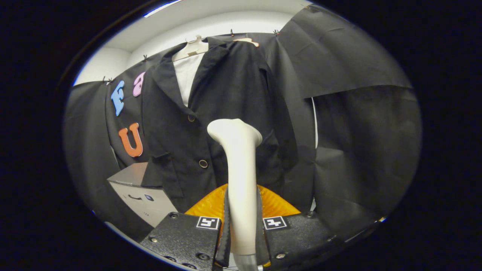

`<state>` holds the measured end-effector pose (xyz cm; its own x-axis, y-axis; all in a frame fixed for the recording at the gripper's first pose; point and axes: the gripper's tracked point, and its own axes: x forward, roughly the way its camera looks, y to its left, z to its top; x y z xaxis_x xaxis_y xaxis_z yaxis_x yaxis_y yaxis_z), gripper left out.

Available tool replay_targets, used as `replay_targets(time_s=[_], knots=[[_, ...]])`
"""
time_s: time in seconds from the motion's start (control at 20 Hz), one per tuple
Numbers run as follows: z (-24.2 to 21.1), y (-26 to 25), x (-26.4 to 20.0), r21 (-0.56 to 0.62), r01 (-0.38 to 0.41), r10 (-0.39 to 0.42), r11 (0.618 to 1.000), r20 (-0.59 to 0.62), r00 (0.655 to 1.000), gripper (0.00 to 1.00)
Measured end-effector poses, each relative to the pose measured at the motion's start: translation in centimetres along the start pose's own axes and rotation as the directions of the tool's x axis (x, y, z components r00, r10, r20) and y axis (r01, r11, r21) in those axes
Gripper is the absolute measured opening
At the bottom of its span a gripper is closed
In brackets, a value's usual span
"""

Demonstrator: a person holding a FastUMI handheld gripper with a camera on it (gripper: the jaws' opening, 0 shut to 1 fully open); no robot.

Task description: Iron the clothes twice with a garment steamer, once on the left side and once on the right side.

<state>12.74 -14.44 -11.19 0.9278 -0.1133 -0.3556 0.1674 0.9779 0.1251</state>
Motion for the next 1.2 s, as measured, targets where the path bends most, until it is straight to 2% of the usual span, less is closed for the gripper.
replay_targets(time_s=[0.45, 0.8, 1.2], knots=[[-5.5, -1.2, 0.0, -0.009, 0.022, -0.022, 1.0, -0.101, 0.995, 0.29], [-10.2, -3.2, 0.0, 0.022, 0.067, -0.061, 0.997, -0.204, 0.977, 0.29], [-14.1, -3.5, 0.6, 0.026, 0.075, -0.065, 0.997, -0.282, 0.957, 0.29]])
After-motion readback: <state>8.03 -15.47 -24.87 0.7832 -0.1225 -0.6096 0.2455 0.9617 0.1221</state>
